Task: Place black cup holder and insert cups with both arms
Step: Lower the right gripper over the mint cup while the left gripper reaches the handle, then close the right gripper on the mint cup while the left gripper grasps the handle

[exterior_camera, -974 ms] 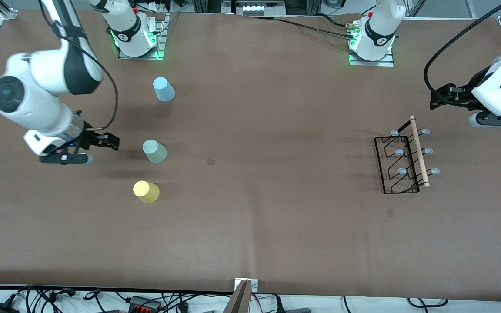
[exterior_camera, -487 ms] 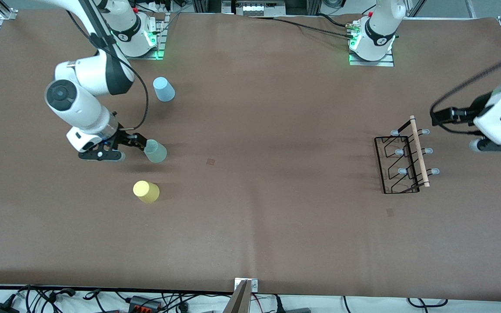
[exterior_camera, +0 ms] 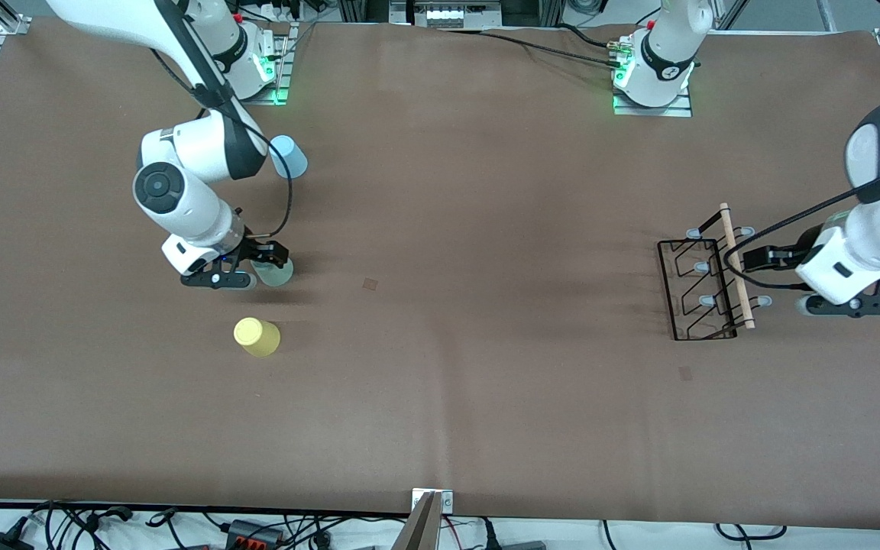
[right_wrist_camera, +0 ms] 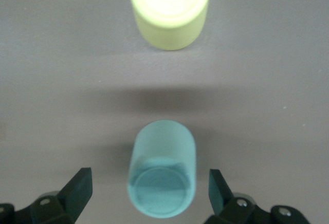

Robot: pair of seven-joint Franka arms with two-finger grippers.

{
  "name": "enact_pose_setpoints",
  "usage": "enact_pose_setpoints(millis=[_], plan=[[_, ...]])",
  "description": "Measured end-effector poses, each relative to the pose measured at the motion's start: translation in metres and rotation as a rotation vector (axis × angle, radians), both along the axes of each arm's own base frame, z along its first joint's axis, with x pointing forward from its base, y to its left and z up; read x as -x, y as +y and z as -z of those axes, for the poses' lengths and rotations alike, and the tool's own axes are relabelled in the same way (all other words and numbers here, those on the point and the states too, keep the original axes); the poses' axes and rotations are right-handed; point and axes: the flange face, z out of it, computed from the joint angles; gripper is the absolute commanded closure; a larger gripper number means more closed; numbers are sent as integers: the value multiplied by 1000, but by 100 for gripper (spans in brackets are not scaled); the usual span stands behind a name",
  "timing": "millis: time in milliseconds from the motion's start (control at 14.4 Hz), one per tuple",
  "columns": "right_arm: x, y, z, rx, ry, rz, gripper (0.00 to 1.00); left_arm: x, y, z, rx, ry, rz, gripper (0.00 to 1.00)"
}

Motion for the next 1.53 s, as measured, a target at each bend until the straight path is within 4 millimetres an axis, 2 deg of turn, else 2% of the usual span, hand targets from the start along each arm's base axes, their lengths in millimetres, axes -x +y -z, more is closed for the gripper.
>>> enact_pose_setpoints(millis=[139, 348, 487, 626, 766, 1114, 1392, 1531], plan=[[5, 12, 5, 2, 9, 0, 0, 8, 4, 27, 1, -34, -1, 0], [6, 11, 13, 29, 15, -25, 0, 28, 9, 64, 5, -101, 0, 1], [7, 7, 15, 60, 9, -56, 0, 42, 6, 83, 8, -139, 7, 6], [6, 3, 15, 74, 5, -65, 0, 57, 4, 99, 11, -160, 12, 19], [5, 0, 15, 76, 2, -63, 0, 66, 5, 104, 12, -163, 11, 39], [13, -12, 29, 64, -14, -48, 0, 71, 7, 102, 10, -159, 7, 74], [16, -13, 32, 63, -13, -48, 0, 74, 7, 105, 10, -133, 5, 94], [17, -13, 33, 63, -10, -49, 0, 74, 7, 104, 10, -134, 5, 98]])
